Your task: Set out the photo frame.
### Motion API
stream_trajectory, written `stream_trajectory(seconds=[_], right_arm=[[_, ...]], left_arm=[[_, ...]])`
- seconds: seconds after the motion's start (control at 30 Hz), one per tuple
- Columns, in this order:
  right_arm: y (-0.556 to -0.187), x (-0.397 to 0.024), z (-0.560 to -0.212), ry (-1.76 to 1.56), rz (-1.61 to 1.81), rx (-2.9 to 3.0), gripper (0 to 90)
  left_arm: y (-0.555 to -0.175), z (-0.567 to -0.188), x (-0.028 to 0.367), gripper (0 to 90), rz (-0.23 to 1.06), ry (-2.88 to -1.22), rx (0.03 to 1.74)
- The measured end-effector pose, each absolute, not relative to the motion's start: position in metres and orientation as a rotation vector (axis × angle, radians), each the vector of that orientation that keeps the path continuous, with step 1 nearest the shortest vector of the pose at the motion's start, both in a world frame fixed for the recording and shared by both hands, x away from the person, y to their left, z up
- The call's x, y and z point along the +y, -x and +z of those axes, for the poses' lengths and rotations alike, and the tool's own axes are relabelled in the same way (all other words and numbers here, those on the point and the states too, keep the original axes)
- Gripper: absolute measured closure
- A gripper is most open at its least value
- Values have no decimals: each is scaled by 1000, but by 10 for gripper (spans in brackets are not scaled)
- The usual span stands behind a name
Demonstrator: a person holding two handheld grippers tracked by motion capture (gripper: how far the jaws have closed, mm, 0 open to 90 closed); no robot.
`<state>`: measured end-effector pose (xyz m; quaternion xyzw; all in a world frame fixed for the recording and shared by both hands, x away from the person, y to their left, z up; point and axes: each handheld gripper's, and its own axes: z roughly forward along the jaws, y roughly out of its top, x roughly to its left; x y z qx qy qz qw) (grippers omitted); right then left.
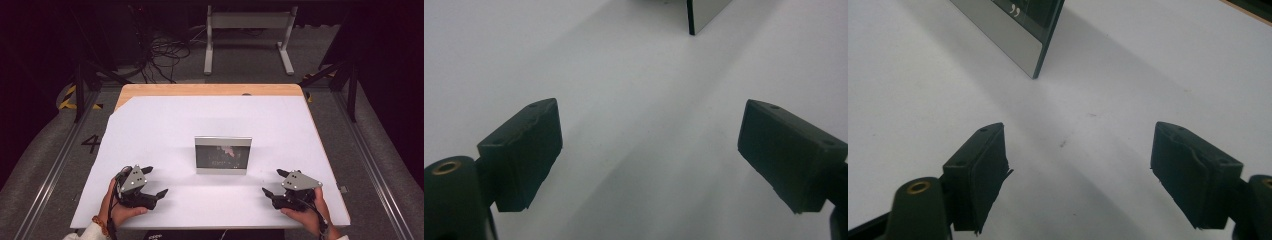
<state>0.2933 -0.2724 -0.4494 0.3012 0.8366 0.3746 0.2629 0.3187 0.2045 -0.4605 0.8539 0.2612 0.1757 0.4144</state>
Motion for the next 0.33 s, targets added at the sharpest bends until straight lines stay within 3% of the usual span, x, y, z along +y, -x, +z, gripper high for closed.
stream_trajectory(seconds=[0.33], right_arm=[[-294, -274, -447, -824, 1018, 2235, 217]], left_arm=[[-320, -460, 207, 112, 469, -2123, 693]])
